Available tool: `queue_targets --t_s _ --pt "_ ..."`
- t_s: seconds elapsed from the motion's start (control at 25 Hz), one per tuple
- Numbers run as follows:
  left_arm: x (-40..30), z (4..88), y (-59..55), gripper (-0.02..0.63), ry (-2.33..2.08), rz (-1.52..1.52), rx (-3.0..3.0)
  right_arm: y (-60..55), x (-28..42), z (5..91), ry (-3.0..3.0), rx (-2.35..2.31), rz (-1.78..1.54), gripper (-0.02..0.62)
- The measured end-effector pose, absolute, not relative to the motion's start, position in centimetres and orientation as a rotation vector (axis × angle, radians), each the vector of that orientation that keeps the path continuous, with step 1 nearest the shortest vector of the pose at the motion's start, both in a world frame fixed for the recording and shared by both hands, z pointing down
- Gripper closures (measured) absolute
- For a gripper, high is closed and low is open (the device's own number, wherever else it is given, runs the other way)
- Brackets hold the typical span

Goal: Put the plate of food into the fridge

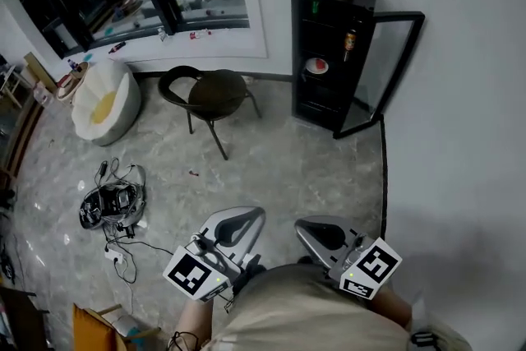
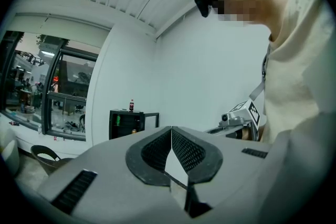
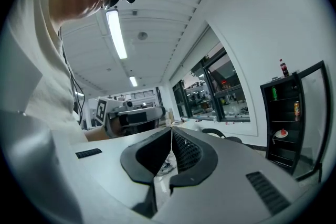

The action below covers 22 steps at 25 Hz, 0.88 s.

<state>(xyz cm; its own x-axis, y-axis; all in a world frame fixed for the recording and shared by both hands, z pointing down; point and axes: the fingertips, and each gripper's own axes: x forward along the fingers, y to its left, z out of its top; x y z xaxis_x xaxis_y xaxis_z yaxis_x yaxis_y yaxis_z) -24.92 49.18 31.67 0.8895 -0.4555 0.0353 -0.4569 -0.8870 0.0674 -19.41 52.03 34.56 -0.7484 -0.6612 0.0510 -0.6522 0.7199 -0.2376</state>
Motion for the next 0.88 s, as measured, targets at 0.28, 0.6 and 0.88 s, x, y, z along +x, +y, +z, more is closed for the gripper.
queue_targets --t_s 0.28,0.6,0.88 --pt "-22.2 31.0 48.5 0.595 -0.781 0.011 2.948 51.5 -16.2 35.3 3.041 -1.134 -0.264 0.574" --pt "-20.7 31.6 48.2 0.595 -0.802 0.043 2.953 50.9 -15.1 34.2 3.005 -1.064 -0.108 0.574" --pt "-19.5 32.0 47.0 0.595 -0.733 0.046 2.968 50.8 -14.6 33.7 2.942 -1.045 -0.183 0.574"
